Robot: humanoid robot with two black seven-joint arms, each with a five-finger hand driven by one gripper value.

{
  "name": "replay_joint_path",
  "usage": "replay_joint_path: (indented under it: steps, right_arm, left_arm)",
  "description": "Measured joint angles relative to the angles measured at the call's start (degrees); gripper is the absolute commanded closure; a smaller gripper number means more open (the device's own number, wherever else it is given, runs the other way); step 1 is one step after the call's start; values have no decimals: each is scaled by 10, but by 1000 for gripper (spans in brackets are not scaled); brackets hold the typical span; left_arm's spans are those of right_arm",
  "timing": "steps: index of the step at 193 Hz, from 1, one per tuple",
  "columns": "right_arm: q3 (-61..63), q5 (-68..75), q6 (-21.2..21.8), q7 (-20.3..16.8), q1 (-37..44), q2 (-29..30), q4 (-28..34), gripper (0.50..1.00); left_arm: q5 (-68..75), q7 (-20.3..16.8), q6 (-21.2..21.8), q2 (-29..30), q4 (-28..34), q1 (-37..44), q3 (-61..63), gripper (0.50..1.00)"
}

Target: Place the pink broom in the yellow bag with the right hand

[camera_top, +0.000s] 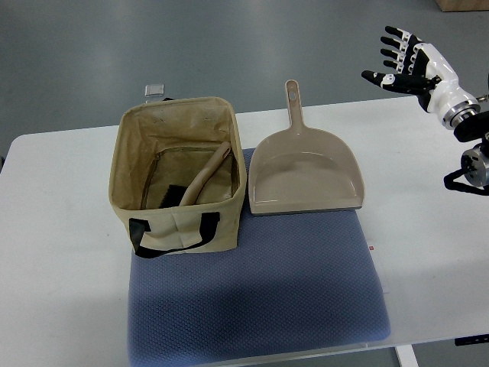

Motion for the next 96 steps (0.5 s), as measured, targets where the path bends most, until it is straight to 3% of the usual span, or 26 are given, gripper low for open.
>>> replay_joint_path:
  steps: [96]
  right_arm:
    - [15, 9, 0, 1, -47, 34, 1, 597]
  left_arm:
    - [0, 0, 0, 0, 0, 0, 0, 500]
